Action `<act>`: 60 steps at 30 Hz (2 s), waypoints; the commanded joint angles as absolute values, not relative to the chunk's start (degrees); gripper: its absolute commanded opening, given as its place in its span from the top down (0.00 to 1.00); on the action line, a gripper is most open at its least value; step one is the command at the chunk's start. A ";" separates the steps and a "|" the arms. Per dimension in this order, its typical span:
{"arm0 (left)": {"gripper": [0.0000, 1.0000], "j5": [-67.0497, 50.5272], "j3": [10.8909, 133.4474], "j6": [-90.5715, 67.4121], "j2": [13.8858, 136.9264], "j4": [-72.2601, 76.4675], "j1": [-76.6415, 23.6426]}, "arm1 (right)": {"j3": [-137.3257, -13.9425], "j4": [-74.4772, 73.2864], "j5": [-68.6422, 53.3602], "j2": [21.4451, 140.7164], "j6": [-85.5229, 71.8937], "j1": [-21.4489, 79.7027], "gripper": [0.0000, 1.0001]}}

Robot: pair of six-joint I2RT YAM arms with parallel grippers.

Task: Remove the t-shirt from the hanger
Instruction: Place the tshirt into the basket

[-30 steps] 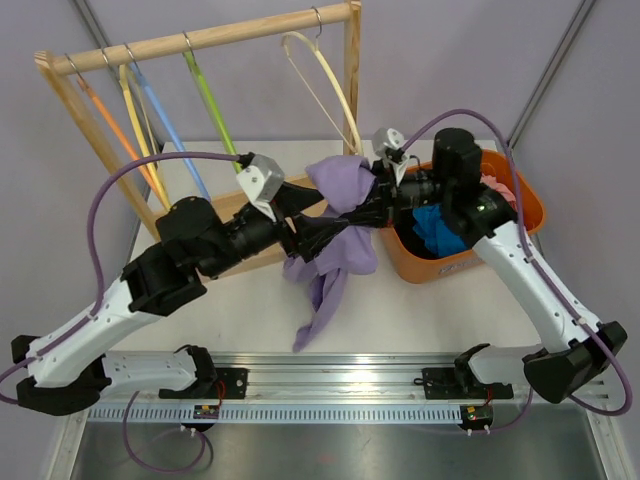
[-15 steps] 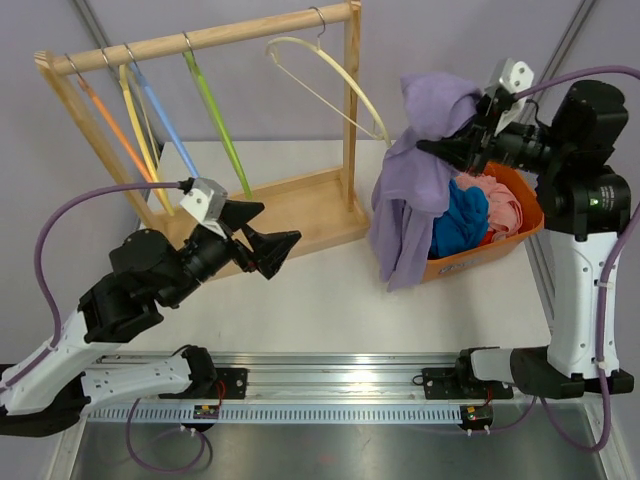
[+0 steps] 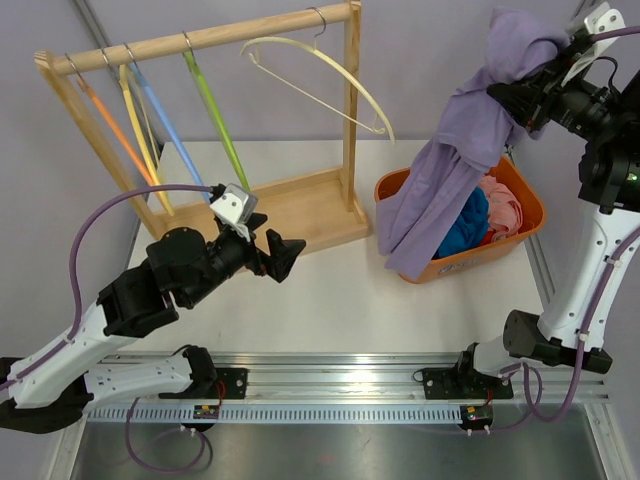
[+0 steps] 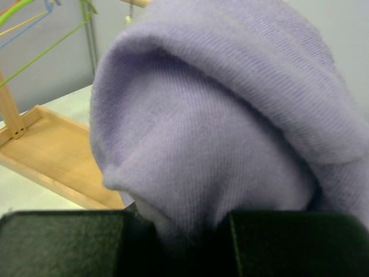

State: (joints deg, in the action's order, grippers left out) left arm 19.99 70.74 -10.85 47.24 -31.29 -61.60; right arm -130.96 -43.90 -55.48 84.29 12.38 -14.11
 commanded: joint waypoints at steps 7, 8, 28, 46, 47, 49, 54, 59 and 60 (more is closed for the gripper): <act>0.01 22.06 69.08 -9.58 47.20 -31.29 -61.61 | -134.65 -41.13 -52.83 86.66 10.10 -20.39 1.00; 0.01 22.06 69.00 -9.67 47.20 -31.29 -61.70 | -134.65 -41.13 -52.47 86.83 10.63 -21.00 1.00; 0.01 21.18 68.12 -10.98 48.43 -33.49 -61.70 | -126.04 -44.12 -52.47 86.84 16.43 -24.52 1.00; 0.01 20.83 66.53 -11.43 49.22 -33.05 -61.70 | -110.84 -47.55 -54.05 83.24 20.92 -24.61 1.00; 0.01 20.74 66.62 -11.43 49.48 -33.05 -61.70 | -109.70 -47.72 -54.49 83.06 20.83 -24.61 1.00; 0.01 20.57 66.80 -11.25 49.92 -33.22 -61.70 | -108.46 -47.72 -54.93 82.62 20.92 -24.52 1.00; 0.01 20.30 66.88 -11.25 50.54 -33.22 -61.70 | -103.63 -46.32 -57.30 81.74 20.57 -24.35 1.00; 0.01 20.04 66.88 -11.34 50.80 -33.22 -61.70 | -96.08 -49.72 -54.60 82.09 24.68 -20.23 1.00; 0.01 20.04 66.97 -11.42 50.80 -33.14 -61.70 | -94.06 -50.96 -53.10 82.00 26.44 -17.17 1.00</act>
State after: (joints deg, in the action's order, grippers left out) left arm 20.73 66.87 -11.00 50.78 -34.65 -61.60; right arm -97.89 -48.51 -54.46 83.05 21.80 -21.89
